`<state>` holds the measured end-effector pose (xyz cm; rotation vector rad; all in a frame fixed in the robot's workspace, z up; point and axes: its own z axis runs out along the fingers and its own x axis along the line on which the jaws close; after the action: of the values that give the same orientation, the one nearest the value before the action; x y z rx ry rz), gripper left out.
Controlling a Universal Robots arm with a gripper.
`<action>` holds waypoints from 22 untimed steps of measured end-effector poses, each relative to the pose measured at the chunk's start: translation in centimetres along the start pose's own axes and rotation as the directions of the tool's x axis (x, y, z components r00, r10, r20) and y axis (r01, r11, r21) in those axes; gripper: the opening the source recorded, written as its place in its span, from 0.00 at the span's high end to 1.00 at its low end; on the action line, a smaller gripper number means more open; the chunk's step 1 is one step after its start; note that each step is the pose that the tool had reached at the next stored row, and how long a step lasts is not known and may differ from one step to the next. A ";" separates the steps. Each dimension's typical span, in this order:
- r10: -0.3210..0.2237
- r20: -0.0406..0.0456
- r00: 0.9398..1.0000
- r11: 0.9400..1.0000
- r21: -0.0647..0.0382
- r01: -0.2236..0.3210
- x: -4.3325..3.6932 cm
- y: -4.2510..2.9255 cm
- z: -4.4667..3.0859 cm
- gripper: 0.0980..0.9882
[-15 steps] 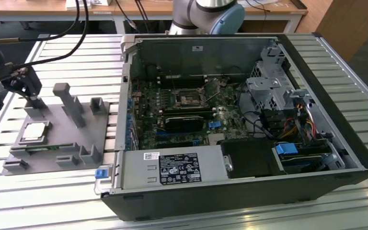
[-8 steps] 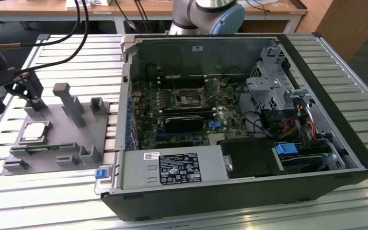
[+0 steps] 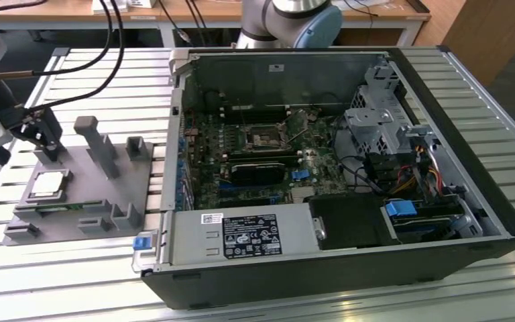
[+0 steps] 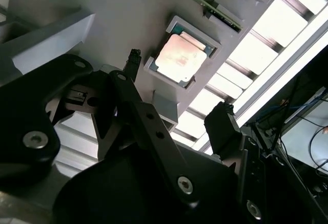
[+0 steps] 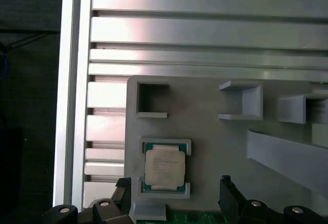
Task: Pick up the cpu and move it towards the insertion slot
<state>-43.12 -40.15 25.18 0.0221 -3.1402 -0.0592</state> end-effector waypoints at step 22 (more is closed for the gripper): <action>0.000 0.000 1.000 1.000 0.000 0.000 0.14 -0.07 2.05 0.24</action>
<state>-43.27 -40.15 23.13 0.0221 -3.1402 -0.0591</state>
